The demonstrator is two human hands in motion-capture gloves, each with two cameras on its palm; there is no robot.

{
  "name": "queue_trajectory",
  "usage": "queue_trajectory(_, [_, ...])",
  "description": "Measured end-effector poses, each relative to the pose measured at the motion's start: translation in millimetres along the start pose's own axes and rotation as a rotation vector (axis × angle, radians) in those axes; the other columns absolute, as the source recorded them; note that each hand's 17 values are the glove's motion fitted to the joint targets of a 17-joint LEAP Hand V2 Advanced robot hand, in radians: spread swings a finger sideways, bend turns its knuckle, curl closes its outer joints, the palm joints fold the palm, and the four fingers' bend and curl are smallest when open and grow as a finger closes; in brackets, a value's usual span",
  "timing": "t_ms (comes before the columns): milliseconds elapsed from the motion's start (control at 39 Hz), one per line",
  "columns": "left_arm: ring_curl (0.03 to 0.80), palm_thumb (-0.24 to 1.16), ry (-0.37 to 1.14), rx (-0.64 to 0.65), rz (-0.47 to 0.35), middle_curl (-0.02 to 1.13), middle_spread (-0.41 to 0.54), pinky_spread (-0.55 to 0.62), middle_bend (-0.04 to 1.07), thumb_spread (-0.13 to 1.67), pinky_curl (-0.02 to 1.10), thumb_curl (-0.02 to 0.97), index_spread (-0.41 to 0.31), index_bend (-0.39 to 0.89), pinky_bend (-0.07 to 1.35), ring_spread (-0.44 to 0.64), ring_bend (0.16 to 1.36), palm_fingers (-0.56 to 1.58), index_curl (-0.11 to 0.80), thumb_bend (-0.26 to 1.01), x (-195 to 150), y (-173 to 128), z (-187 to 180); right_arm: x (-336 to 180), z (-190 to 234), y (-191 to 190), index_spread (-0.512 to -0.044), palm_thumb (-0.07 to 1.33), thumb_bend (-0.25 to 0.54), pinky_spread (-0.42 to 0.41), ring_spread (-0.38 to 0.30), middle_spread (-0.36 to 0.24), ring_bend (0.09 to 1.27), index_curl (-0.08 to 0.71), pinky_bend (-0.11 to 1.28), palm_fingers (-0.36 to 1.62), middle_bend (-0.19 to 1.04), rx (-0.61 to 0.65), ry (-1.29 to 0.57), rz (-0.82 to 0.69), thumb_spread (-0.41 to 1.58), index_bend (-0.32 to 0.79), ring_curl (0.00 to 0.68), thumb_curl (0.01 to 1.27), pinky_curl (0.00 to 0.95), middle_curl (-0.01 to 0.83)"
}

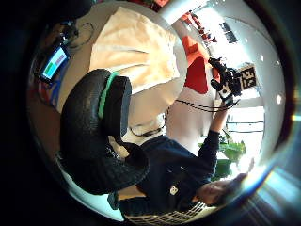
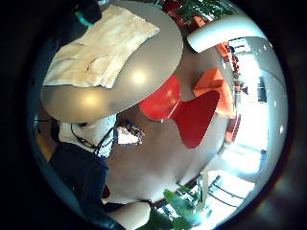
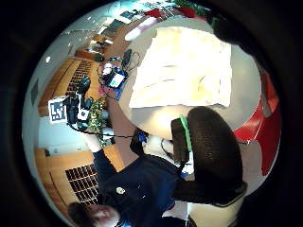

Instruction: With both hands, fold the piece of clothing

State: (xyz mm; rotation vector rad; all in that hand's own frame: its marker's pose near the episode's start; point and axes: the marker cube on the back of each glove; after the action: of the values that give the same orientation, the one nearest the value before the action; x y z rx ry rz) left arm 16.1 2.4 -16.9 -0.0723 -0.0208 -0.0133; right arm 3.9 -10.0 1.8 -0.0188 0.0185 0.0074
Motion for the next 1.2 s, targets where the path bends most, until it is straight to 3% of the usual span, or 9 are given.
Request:
queue_trajectory(128, [0.166, 0.23, -0.043, -0.068, -0.016, 0.14, 0.023, 0.13, 0.17, 0.84, 0.15, 0.081, -0.093, 0.26, 0.29, 0.11, 0.43, 0.5, 0.168, 0.14, 7.0, -17.3, -0.5, -1.3, -4.8, -12.1, -0.265, 0.45, 0.289, 0.067, -0.036, -0.12, 0.42, 0.15, 0.36, 0.62, 0.26, -0.044, 0.039, 0.017, 0.82, 0.17, 0.169, 0.13, 0.167, 0.149])
queue_trajectory(256, [0.195, 0.24, -0.036, -0.165, 0.002, 0.17, 0.026, 0.13, 0.15, 1.01, 0.19, 0.115, -0.106, 0.24, 0.32, 0.12, 0.44, 0.5, 0.215, 0.13, 10.1, -33.7, 18.7, 4.0, 1.8, -31.7, -0.299, 0.47, 0.284, 0.066, -0.048, -0.139, 0.43, 0.184, 0.36, 0.61, 0.25, -0.083, 0.047, 0.039, 1.0, 0.15, 0.21, 0.17, 0.209, 0.193])
queue_trajectory(282, [0.21, 0.25, -0.032, -0.189, 0.02, 0.15, 0.025, 0.07, 0.1, 1.03, 0.24, 0.122, -0.107, 0.18, 0.45, 0.08, 0.47, 0.58, 0.207, 0.13, 11.3, -36.3, 25.4, 5.5, 4.5, -35.3, -0.302, 0.47, 0.282, 0.066, -0.053, -0.107, 0.43, 0.188, 0.36, 0.61, 0.25, -0.094, 0.045, 0.044, 1.03, 0.14, 0.216, 0.17, 0.216, 0.204])
queue_trajectory(333, [0.217, 0.25, -0.032, -0.24, 0.056, 0.14, 0.025, 0.02, 0.08, 1.07, 0.26, 0.135, -0.11, 0.14, 0.54, 0.06, 0.49, 0.61, 0.207, 0.12, 14.1, -41.1, 41.6, 8.4, 10.7, -42.2, -0.31, 0.48, 0.275, 0.064, -0.057, -0.1, 0.43, 0.195, 0.37, 0.6, 0.25, -0.117, 0.041, 0.052, 1.07, 0.14, 0.226, 0.18, 0.227, 0.218])
queue_trajectory(487, [0.262, 0.26, -0.055, -0.347, 0.09, 0.16, 0.024, -0.08, 0.11, 1.09, 0.35, 0.179, -0.11, 0.1, 0.71, 0.01, 0.52, 0.6, 0.205, 0.08, 23.6, -45.5, 80.9, 13.8, 25.2, -53.0, -0.322, 0.49, 0.248, 0.063, -0.064, -0.088, 0.43, 0.208, 0.37, 0.58, 0.24, -0.152, 0.026, 0.064, 1.16, 0.13, 0.252, 0.21, 0.256, 0.254])
queue_trajectory(820, [0.303, 0.27, -0.084, -0.578, 0.085, 0.2, 0.039, -0.11, 0.15, 1.01, 0.39, 0.24, -0.103, 0.09, 0.8, 0.02, 0.55, 0.51, 0.207, -0.01, 44.9, -9.4, 118.6, 15.4, 43.1, -47.0, -0.333, 0.52, 0.185, 0.067, -0.062, -0.071, 0.42, 0.228, 0.37, 0.54, 0.21, -0.284, 0.005, 0.112, 1.24, 0.13, 0.287, 0.26, 0.292, 0.308])
queue_trajectory(897, [0.309, 0.35, -0.137, -0.575, 0.068, 0.21, 0.039, -0.12, 0.16, 1.01, 0.39, 0.264, -0.102, 0.09, 0.81, 0.02, 0.56, 0.5, 0.204, 0.01, 43.1, -7.9, 126.9, 0.8, 26.2, -22.3, -0.333, 0.53, 0.171, 0.065, -0.062, -0.065, 0.42, 0.231, 0.37, 0.54, 0.21, -0.358, 0.005, 0.155, 1.24, 0.12, 0.294, 0.27, 0.298, 0.318])
queue_trajectory(1076, [0.29, 0.51, -0.197, -0.457, 0.033, 0.28, -0.046, -0.14, 0.29, 1.06, 0.36, 0.321, -0.123, 0.19, 0.69, -0.04, 0.46, 0.68, 0.247, 0.06, 42.6, -9.9, 130.7, 27.9, 72.1, -60.6, -0.334, 0.56, 0.143, 0.067, -0.062, -0.062, 0.42, 0.238, 0.37, 0.53, 0.19, -0.249, 0.019, 0.069, 1.25, 0.13, 0.308, 0.3, 0.311, 0.335])
queue_trajectory(1205, [0.294, 0.65, -0.207, -0.31, 0.054, 0.32, -0.102, -0.21, 0.32, 1.06, 0.35, 0.379, -0.153, 0.2, 0.62, -0.11, 0.42, 0.88, 0.289, 0.11, 44.1, -15.6, 131.7, 15.8, 64.0, -47.4, -0.334, 0.57, 0.123, 0.068, -0.062, -0.061, 0.41, 0.242, 0.37, 0.53, 0.19, -0.232, 0.007, 0.055, 1.26, 0.13, 0.315, 0.31, 0.319, 0.345])
